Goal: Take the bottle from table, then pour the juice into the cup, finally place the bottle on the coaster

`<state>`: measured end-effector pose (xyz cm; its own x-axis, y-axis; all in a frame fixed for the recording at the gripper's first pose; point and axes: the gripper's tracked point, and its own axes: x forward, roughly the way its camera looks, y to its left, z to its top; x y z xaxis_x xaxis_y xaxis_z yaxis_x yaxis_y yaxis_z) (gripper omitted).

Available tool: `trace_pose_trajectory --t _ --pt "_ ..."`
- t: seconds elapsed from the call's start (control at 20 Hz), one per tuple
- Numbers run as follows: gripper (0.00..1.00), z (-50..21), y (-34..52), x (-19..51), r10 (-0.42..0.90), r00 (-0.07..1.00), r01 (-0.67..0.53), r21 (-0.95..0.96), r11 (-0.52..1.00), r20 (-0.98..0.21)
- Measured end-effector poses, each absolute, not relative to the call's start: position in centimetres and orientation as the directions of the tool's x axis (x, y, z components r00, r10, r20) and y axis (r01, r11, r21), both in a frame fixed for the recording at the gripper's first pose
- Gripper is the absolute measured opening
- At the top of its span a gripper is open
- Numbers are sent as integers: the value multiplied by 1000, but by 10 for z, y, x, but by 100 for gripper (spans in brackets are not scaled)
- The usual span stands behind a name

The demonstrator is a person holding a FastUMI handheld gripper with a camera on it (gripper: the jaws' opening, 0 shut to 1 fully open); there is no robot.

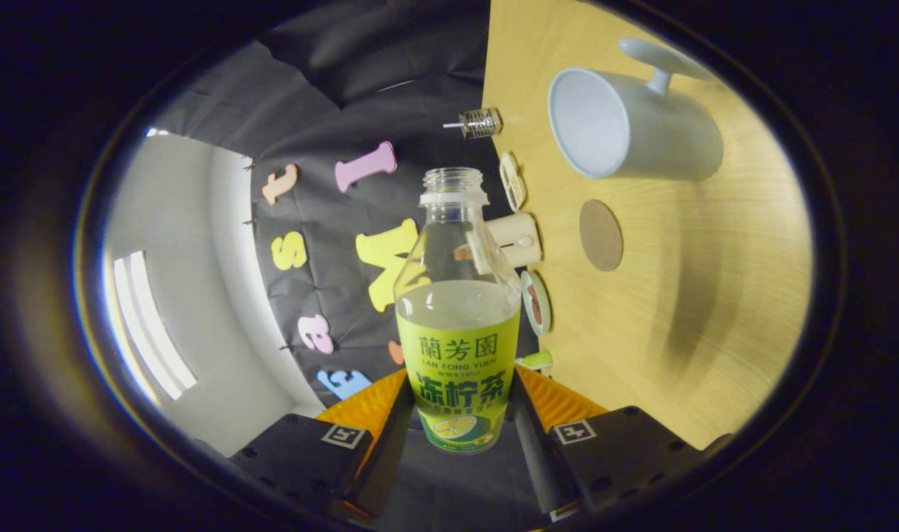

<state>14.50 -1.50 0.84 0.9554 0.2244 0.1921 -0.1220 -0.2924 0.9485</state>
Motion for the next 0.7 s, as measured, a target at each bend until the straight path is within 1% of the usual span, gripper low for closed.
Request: trace_pose_trajectory --t 0.7 --pt "77 14 -23 150 202 957 -117 916 -384 207"
